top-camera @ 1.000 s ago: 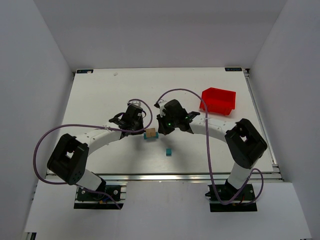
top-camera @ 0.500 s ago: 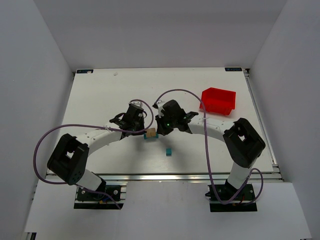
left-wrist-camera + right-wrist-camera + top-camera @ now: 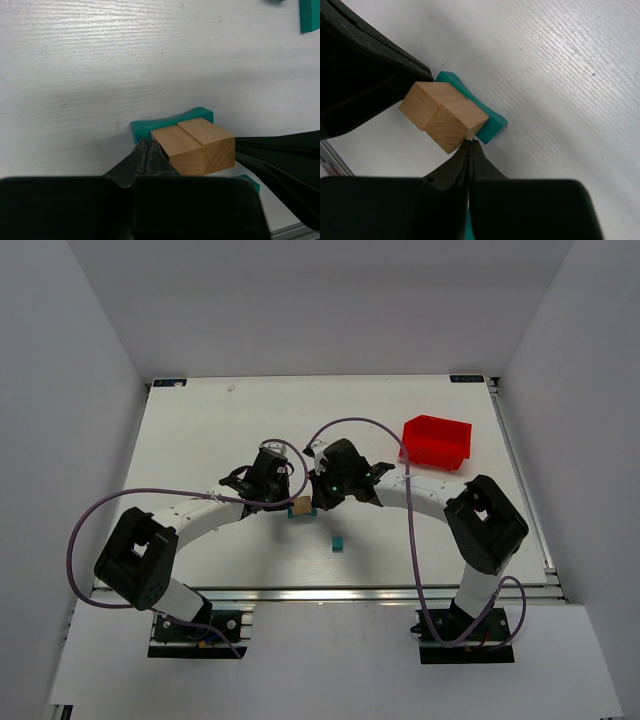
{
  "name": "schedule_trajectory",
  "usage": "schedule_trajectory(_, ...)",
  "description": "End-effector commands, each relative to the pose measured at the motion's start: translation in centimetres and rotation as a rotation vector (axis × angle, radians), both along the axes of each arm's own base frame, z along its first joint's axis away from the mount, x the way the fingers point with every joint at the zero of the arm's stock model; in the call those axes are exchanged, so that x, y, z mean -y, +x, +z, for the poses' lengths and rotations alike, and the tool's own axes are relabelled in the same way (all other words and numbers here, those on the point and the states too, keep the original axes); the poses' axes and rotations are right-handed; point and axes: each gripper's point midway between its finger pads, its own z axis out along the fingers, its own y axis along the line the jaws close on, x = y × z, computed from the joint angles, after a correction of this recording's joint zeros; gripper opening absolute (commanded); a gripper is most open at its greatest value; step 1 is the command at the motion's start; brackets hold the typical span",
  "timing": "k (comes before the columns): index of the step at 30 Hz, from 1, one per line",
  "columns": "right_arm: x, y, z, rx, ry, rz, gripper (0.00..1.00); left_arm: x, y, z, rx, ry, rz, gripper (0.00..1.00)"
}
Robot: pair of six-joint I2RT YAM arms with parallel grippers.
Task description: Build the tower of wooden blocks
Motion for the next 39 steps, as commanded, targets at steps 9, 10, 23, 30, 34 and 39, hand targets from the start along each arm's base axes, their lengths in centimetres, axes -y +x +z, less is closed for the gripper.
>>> schedule_trajectory(9, -1.7, 0.7, 1.8, 0.038, 0.055, 0.02, 0.0, 0.3, 1.1, 2.0, 0.051, -0.019, 0.012, 0.0)
schedule_trajectory(10, -1.6, 0.9, 1.8, 0.04, 0.053, 0.015, 0.0, 0.2, 1.2, 2.1, 0.052, -0.02, 0.015, 0.0)
schedule_trajectory(23, 1.7, 3.3, 3.9, 0.162, -0.022, -0.128, 0.15, -3.3, 1.9, 6.0, 0.143, 0.062, 0.152, 0.0)
schedule_trajectory(30, 6.1, 5.8, 8.1, 0.292, -0.068, -0.273, 0.71, -6.7, 1.9, 11.3, 0.248, 0.108, 0.29, 0.98)
schedule_trajectory(34, 9.1, 7.0, 9.7, 0.331, -0.103, -0.385, 0.89, -8.2, 2.1, 14.7, 0.301, 0.116, 0.375, 0.98)
schedule_trajectory(39, 11.6, 7.0, 9.6, 0.251, -0.129, -0.488, 0.89, -8.2, 2.1, 16.1, 0.3, 0.098, 0.383, 0.98)
